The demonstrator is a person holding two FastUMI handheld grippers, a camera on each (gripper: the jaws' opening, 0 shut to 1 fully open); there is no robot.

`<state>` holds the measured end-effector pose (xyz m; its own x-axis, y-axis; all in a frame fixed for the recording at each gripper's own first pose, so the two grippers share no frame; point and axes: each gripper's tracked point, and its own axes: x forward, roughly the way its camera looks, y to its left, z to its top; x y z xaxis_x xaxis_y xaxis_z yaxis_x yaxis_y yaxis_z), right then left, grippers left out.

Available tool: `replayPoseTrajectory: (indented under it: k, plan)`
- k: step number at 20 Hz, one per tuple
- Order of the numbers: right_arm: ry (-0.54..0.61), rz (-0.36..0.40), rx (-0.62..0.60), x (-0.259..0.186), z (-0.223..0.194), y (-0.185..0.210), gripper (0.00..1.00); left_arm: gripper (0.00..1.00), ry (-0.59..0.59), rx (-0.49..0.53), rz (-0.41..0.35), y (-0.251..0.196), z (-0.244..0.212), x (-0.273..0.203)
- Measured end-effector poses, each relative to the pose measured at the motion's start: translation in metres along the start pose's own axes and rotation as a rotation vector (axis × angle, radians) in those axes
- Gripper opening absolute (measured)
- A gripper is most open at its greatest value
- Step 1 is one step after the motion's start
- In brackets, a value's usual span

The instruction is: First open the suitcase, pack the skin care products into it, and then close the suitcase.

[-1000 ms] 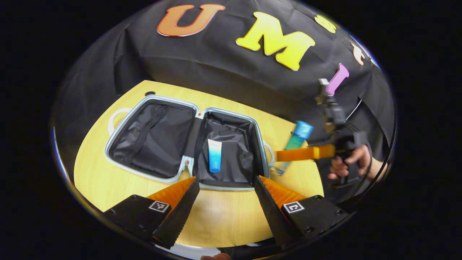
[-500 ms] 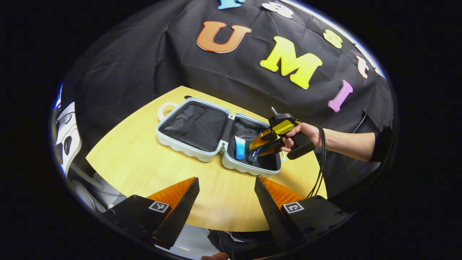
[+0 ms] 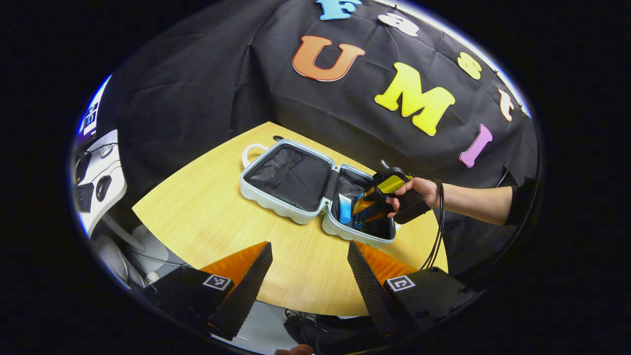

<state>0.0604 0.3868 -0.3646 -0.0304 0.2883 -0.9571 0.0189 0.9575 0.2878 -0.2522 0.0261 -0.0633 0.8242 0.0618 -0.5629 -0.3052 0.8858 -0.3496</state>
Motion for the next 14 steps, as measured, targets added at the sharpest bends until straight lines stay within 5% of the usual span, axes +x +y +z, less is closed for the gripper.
replayPoseTrajectory:
  k: [4, 7, 9, 14]
  plan:
    - [-0.023, -0.006, -0.023, -0.011, -0.001, -0.007, 0.37, 0.98, -0.008, 0.005, -0.014, -0.003, 0.005, 0.003]
    - [-0.06, 0.035, -0.055, -0.039, -0.008, -0.008, 0.54, 0.98, -0.041, -0.04, -0.041, -0.005, 0.017, 0.01]
    - [-0.141, 0.094, -0.12, -0.066, -0.014, -0.007, 0.62, 0.98, -0.083, -0.081, -0.074, -0.005, 0.029, 0.02]
    - [-0.392, 0.24, -0.235, -0.142, -0.032, -0.017, 0.62, 0.98, -0.16, -0.16, -0.141, 0.032, 0.055, 0.067]
